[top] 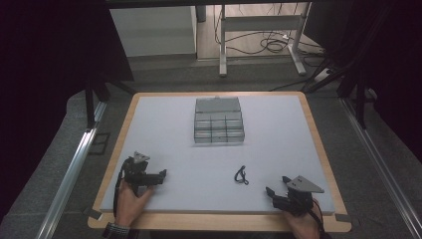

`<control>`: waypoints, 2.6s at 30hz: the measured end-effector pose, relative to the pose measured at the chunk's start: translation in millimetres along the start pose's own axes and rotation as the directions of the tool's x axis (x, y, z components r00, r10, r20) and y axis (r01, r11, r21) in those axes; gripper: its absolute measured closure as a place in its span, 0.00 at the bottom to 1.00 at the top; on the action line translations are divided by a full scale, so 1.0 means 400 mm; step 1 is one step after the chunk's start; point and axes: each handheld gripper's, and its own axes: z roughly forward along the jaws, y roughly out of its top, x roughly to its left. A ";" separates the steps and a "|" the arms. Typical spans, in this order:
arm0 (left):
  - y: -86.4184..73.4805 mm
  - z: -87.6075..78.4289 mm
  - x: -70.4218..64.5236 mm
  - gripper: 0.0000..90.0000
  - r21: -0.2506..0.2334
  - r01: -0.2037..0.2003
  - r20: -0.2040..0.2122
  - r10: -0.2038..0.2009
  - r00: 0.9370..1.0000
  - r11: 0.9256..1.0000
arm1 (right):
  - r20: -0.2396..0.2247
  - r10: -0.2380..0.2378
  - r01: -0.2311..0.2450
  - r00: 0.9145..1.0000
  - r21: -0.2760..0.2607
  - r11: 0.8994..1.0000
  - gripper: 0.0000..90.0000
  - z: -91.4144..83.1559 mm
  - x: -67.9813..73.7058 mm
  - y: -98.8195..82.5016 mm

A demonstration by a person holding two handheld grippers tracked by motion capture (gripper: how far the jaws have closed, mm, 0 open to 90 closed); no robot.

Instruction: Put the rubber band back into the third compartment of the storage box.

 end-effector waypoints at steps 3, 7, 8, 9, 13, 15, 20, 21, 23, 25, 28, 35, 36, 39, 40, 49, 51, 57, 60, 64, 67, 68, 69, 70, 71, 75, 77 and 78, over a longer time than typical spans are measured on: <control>0.000 0.000 0.000 0.02 0.000 0.000 0.000 0.000 1.000 1.000 | 0.001 0.000 0.000 1.000 0.000 1.000 0.28 0.000 0.000 0.000; 0.000 0.000 0.000 0.02 0.000 0.000 0.000 0.000 1.000 1.000 | 0.005 0.001 -0.001 1.000 0.001 1.000 0.27 0.001 0.002 0.000; 0.000 0.000 0.000 0.02 0.000 0.000 0.000 0.000 1.000 1.000 | 0.005 0.001 -0.001 1.000 0.002 1.000 0.27 0.001 0.002 0.000; 0.000 0.000 0.000 0.02 0.000 0.000 0.000 0.000 1.000 1.000 | 0.005 0.001 -0.001 1.000 0.002 1.000 0.27 0.001 0.002 0.000; 0.000 0.000 0.000 0.02 0.000 0.000 0.000 0.000 1.000 1.000 | -0.001 -0.001 0.001 1.000 0.004 1.000 0.24 0.002 0.004 0.001; 0.000 0.000 0.000 0.02 0.000 0.000 0.000 0.000 1.000 1.000 | -0.001 -0.001 0.001 1.000 0.006 1.000 0.24 0.002 0.004 0.001; 0.000 0.000 0.000 0.02 0.000 -0.001 0.000 0.001 1.000 1.000 | -0.003 0.000 0.000 1.000 0.006 1.000 0.24 0.002 0.003 0.001; 0.000 0.000 0.000 0.02 0.000 0.000 0.000 0.000 1.000 1.000 | -0.003 0.000 0.000 1.000 0.006 1.000 0.24 0.002 0.003 0.001; 0.000 0.000 0.000 0.02 0.000 -0.001 0.000 0.001 1.000 1.000 | -0.004 -0.001 0.001 1.000 0.006 1.000 0.24 0.002 0.003 0.001; 0.000 0.000 0.000 0.02 0.000 -0.001 -0.001 0.001 1.000 1.000 | -0.008 0.000 0.000 1.000 0.008 1.000 0.24 0.002 0.002 0.002; 0.000 0.000 0.000 0.02 0.000 -0.001 -0.001 0.001 1.000 1.000 | -0.005 0.002 -0.002 1.000 0.019 1.000 0.24 0.002 0.003 0.006; 0.000 0.000 0.000 0.02 0.000 -0.001 0.000 0.001 1.000 1.000 | 0.000 0.001 -0.001 1.000 0.068 0.998 0.24 0.004 0.004 0.023; 0.000 0.000 0.000 0.02 0.000 0.000 0.000 0.000 1.000 1.000 | 0.001 -0.003 0.003 1.000 0.077 0.997 0.24 0.004 0.003 0.026; 0.000 0.000 0.000 0.02 -0.001 0.000 0.000 0.000 1.000 1.000 | -0.002 -0.003 0.003 1.000 0.105 0.995 0.24 0.006 0.003 0.036; 0.000 0.000 0.000 0.02 -0.001 0.000 -0.001 0.000 1.000 1.000 | -0.002 -0.004 0.004 1.000 0.120 0.993 0.24 0.007 0.001 0.042; 0.000 0.000 0.000 0.02 -0.001 0.000 0.000 0.000 1.000 1.000 | -0.010 0.012 -0.011 1.000 0.166 0.986 0.27 0.012 -0.013 0.079; 0.000 0.000 0.000 0.02 0.000 0.000 0.000 0.000 1.000 1.000 | -0.006 0.015 -0.014 1.000 0.176 0.984 0.28 0.015 -0.014 0.084; 0.000 0.000 0.000 0.02 -0.001 0.000 0.000 0.000 1.000 1.000 | -0.015 0.027 -0.024 1.000 0.197 0.980 0.30 0.026 -0.019 0.096; 0.000 0.000 0.000 0.02 -0.001 0.000 0.000 0.000 1.000 1.000 | -0.018 0.029 -0.024 0.999 0.208 0.978 0.31 0.031 -0.021 0.103; 0.000 0.000 0.000 0.02 -0.001 0.000 0.000 0.000 1.000 1.000 | -0.025 0.032 -0.026 0.999 0.221 0.975 0.34 0.035 -0.027 0.112; 0.000 0.000 0.000 0.02 -0.001 0.001 0.000 -0.001 1.000 1.000 | -0.033 0.034 -0.026 0.999 0.232 0.972 0.36 0.040 -0.031 0.118; 0.000 0.000 0.000 0.02 -0.001 0.000 0.000 0.000 1.000 1.000 | -0.034 0.034 -0.025 0.999 0.235 0.972 0.36 0.042 -0.033 0.121; 0.000 0.000 0.000 0.02 -0.001 0.000 0.000 0.000 1.000 1.000 | -0.035 0.034 -0.025 0.999 0.241 0.970 0.38 0.044 -0.035 0.123; 0.000 0.000 0.000 0.02 -0.001 0.000 0.000 0.000 1.000 1.000 | -0.039 0.033 -0.023 0.999 0.244 0.969 0.39 0.045 -0.037 0.126; 0.000 0.000 0.000 0.02 -0.001 0.001 0.000 -0.001 1.000 1.000 | -0.044 0.033 -0.021 0.998 0.249 0.968 0.40 0.047 -0.038 0.129; 0.000 0.000 0.000 0.02 -0.001 0.001 0.000 -0.001 1.000 1.000 | -0.052 0.023 -0.008 0.998 0.269 0.963 0.42 0.054 -0.043 0.139; 0.000 0.000 0.000 0.02 -0.001 0.000 0.000 0.000 1.000 1.000 | -0.055 0.012 0.004 0.998 0.280 0.960 0.43 0.057 -0.046 0.144; 0.000 0.000 0.000 0.02 -0.001 0.001 0.000 -0.001 1.000 1.000 | -0.059 0.006 0.011 0.998 0.287 0.958 0.44 0.061 -0.047 0.148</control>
